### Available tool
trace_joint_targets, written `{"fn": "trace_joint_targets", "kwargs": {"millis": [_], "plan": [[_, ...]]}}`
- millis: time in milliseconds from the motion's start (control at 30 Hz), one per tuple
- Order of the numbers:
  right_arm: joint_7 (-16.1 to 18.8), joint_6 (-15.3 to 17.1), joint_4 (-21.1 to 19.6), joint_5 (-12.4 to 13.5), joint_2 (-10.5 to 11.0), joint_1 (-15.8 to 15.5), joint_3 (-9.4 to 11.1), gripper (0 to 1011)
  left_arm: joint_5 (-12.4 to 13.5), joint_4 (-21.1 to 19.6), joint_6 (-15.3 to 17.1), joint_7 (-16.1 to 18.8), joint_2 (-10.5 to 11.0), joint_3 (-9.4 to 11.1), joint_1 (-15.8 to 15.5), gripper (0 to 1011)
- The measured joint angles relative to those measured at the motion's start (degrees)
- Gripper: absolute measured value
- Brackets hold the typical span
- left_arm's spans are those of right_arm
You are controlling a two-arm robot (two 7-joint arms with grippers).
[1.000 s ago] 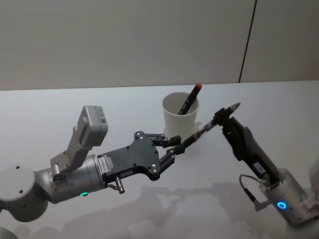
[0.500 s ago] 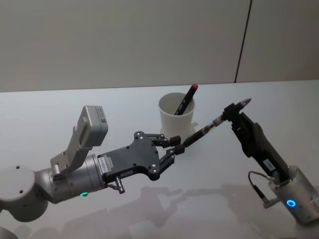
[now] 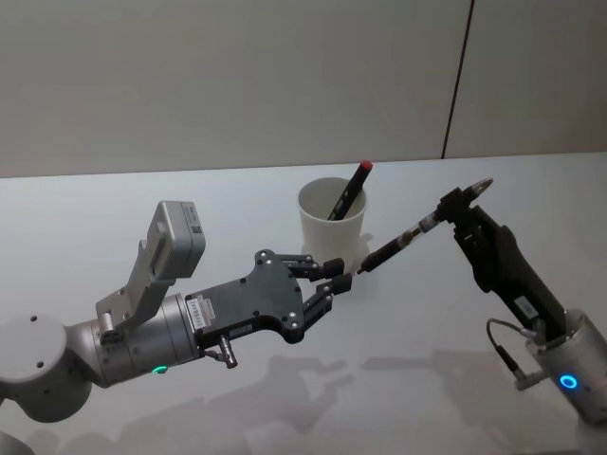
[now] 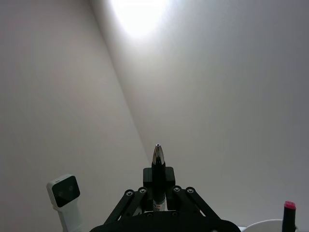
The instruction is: Place the pen into the pen holder.
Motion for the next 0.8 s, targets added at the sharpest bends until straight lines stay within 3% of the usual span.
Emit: {"fn": "trace_joint_targets", "kwargs": {"millis": [800], "plan": [[-4.04, -0.92, -4.36, -0.96, 1.98, -0.9, 1.37, 132, 0.0, 0.0, 0.0, 0.0, 0.0, 0.0, 0.0, 164]]}}
